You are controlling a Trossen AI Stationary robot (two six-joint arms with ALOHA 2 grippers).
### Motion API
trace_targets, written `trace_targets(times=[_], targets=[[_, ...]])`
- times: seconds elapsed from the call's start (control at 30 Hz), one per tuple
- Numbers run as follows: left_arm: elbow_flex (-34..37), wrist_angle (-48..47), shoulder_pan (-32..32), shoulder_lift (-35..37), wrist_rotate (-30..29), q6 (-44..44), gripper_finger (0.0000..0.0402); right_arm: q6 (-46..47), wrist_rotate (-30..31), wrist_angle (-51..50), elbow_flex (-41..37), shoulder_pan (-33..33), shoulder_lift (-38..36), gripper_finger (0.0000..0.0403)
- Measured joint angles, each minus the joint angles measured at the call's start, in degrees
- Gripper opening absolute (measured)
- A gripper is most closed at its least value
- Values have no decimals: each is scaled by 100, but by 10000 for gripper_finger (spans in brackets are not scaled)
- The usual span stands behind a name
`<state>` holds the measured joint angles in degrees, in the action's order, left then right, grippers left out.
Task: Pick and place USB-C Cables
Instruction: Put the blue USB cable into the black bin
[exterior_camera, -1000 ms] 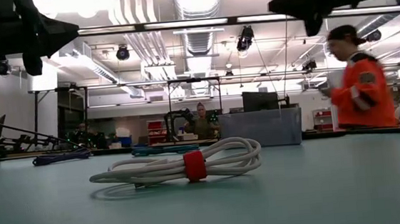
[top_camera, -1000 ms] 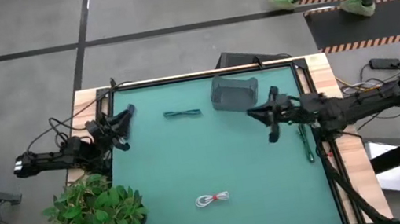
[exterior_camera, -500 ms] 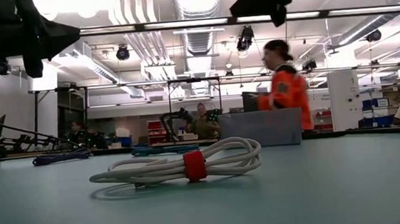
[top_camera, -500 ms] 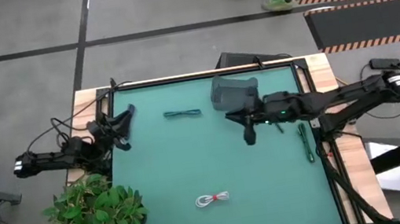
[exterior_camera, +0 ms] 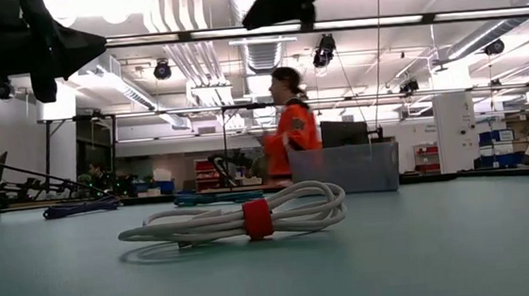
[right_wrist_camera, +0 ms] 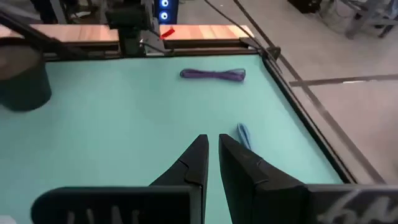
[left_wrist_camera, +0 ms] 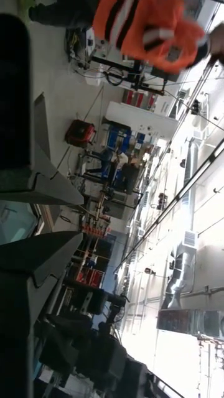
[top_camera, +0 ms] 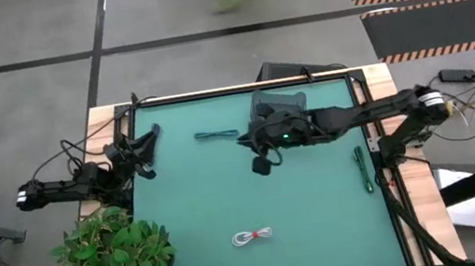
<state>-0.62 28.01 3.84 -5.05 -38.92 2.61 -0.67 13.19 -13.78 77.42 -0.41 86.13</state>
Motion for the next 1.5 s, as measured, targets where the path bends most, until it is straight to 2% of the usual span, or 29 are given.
trace_targets(times=[0.27,0.5,0.83,1.27,1.5], targets=[[0,1,0,-69,0,-71,63,-174,-448,-867,1348,-470,1043,28],[2,0,0,-114,-2,-177,63,-485,-470,-1628,2256,-952,1799,28],[4,-21,0,-156,-4,-149,63,-940,-472,-1645,2702,-1464,2665,28],[9,-144,0,-469,-11,-144,63,-1656,-617,-2026,3601,-1535,4069,29],[4,-146,0,-467,-13,-133,63,-1694,-1038,-2022,3932,-1709,4417,67]])
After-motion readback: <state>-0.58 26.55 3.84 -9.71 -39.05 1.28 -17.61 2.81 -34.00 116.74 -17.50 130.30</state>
